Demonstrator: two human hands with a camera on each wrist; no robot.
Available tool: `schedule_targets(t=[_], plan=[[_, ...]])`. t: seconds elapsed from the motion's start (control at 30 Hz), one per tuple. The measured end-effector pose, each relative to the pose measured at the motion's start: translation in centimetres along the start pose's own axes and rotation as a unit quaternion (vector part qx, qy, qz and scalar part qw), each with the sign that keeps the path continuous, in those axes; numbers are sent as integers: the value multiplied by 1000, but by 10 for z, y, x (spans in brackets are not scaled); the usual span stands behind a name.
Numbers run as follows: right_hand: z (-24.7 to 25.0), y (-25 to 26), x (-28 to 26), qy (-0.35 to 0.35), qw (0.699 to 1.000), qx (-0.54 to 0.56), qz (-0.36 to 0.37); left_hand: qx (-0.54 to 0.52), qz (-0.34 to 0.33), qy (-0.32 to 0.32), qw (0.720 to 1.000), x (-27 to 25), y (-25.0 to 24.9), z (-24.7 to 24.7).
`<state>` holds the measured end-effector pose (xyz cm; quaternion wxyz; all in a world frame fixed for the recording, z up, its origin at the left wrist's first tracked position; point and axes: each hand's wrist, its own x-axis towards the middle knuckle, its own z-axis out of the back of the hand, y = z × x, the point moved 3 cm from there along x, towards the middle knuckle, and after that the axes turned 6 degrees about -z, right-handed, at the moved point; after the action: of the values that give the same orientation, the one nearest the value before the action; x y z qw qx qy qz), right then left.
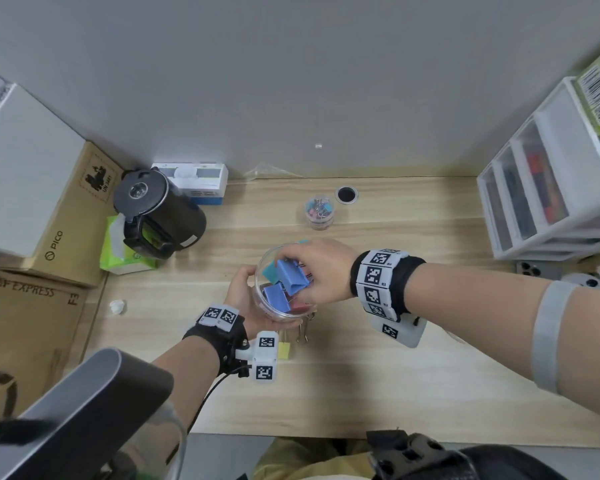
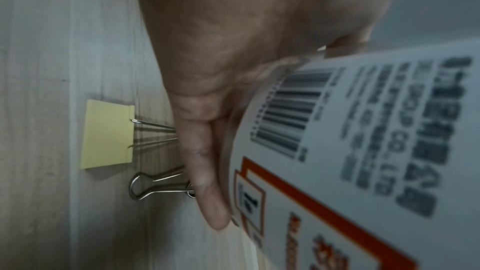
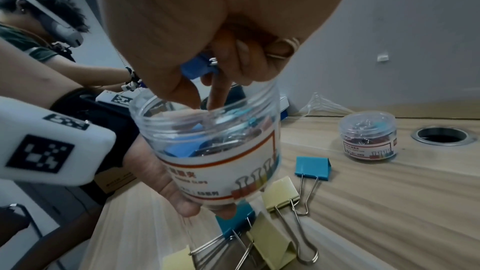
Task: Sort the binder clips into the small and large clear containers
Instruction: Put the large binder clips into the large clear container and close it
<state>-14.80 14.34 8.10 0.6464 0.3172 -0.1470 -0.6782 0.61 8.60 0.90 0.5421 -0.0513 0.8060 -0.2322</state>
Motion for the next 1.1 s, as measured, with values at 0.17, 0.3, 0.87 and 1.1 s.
schedule_targets(t=[0.17,0.3,0.87,1.1], plan=[[1,-3,7,6,999,32,-35,-16,-5,2,1000,-2,-4,-2],[-2,1,5,9,996,-15,-85,-33,-3,1,999,-1,-4,0],[4,-5,17,-193,972,-37,-132,-87,6,-14,996,1,1,31],[-24,-66,45,-73,963,-11,-259,-130,13,-20,991,4,7,74]])
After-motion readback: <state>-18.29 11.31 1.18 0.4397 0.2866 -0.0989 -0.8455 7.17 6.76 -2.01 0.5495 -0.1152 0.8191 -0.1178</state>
